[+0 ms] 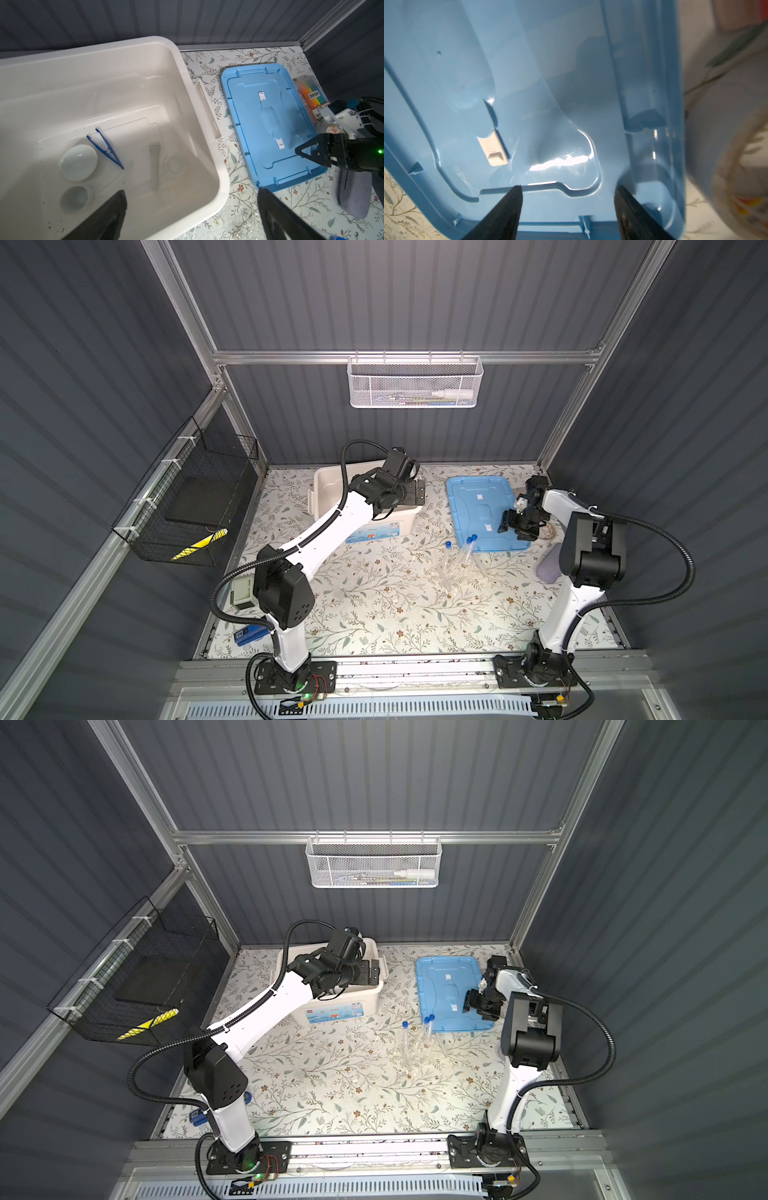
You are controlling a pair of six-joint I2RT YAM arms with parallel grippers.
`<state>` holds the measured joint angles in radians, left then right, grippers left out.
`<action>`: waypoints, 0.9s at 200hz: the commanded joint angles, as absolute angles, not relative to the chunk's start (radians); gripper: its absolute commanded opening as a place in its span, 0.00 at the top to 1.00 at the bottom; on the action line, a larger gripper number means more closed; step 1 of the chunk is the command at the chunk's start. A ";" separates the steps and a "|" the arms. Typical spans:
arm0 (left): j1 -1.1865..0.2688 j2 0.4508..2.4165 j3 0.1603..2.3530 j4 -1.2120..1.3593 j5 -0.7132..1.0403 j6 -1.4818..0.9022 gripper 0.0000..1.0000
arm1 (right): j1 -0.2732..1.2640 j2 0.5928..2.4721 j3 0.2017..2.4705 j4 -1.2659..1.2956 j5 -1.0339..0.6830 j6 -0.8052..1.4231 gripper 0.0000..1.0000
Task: Organize the chemistry lab equipment
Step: 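Lower the right gripper onto the blue lid's edge nearest the tape roll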
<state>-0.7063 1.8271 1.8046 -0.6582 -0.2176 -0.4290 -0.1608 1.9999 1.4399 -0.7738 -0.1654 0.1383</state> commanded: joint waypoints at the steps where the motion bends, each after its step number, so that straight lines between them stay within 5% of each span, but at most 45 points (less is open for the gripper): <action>1: -0.709 1.782 1.795 -0.661 -0.226 -0.422 0.00 | -0.165 1.974 1.442 -0.773 -0.113 0.141 0.21; 53: -0.709 1.778 1.790 -0.661 -0.227 -0.428 0.00 | -0.186 1.993 1.455 -0.748 -0.178 0.131 0.14; 180: -0.709 1.805 1.807 -0.653 -0.219 -0.432 0.00 | -0.088 2.043 1.491 -0.774 -0.470 0.134 0.21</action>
<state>-0.7063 1.8153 1.8042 -0.6579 -0.2173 -0.4294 -0.1177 2.0377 1.4658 -0.7486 -0.4252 0.1307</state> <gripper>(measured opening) 0.997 0.797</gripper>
